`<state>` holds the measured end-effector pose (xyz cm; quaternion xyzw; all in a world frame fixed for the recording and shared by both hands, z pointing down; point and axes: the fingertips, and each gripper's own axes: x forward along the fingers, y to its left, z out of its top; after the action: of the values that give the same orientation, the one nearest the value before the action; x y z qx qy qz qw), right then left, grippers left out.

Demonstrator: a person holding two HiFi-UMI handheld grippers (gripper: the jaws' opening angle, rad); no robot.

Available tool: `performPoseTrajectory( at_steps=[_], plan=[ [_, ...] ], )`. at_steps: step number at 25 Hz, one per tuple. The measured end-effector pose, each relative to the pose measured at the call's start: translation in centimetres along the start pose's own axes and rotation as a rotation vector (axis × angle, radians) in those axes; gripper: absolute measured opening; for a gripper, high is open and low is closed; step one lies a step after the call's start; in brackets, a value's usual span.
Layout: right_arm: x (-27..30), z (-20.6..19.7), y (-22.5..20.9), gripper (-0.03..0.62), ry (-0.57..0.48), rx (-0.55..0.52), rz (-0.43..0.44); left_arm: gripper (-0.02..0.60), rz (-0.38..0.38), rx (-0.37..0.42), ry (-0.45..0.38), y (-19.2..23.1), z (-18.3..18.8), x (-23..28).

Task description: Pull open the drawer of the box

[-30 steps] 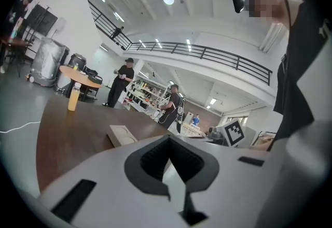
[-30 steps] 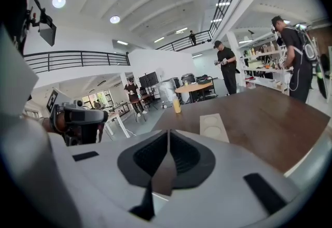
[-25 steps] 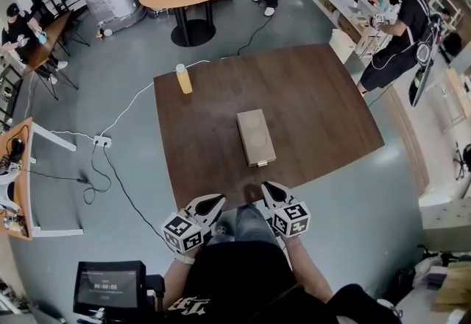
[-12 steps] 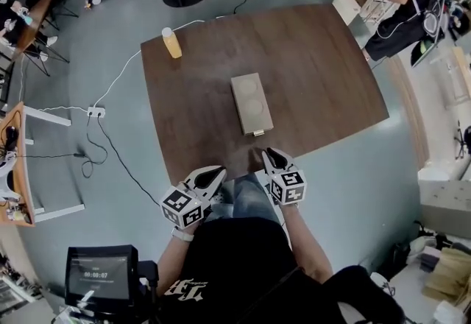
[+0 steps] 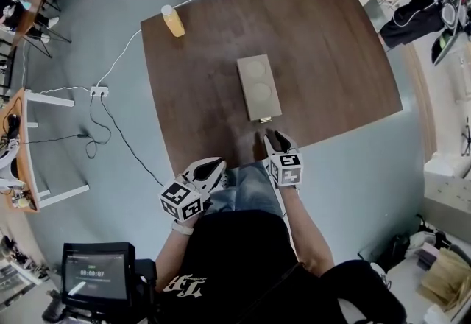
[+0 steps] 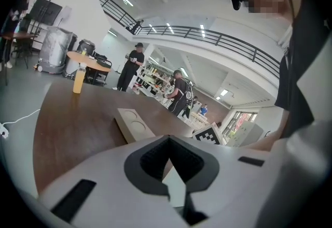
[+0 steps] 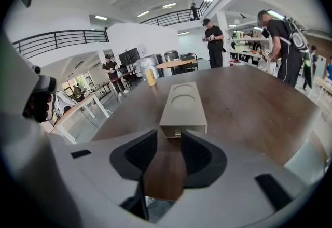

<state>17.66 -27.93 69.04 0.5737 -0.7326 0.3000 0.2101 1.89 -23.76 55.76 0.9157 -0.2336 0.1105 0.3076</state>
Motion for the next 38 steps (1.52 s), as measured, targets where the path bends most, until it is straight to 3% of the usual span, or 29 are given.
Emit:
performPoseTrajectory(
  at_steps=[5,14,17,27,38],
  plan=[
    [2.4,-0.9,-0.5,0.146,0.056,-0.036,-0.018,0.000,0.038,-0.023,0.017,1.7,-0.3,-0.5],
    [5.4,-2.4,-1.9,0.147,0.161,-0.003,-0.084,0.000,0.068,-0.046,0.057,3.7,-0.9,-0.5],
    [6.6,-3.0,-2.6,0.183,0.191,0.012,-0.106,0.000,0.079,-0.049,0.063,4.4,-0.8,-0.4],
    [9.6,-3.6,-3.4,0.185,0.254,0.056,-0.137,0.000,0.091,-0.066,0.064,6.4,0.3,-0.3],
    [10.1,-3.7,-3.4,0.170,0.273,0.027,-0.184,0.000,0.068,-0.061,0.071,6.0,-0.1,-0.4]
  ],
)
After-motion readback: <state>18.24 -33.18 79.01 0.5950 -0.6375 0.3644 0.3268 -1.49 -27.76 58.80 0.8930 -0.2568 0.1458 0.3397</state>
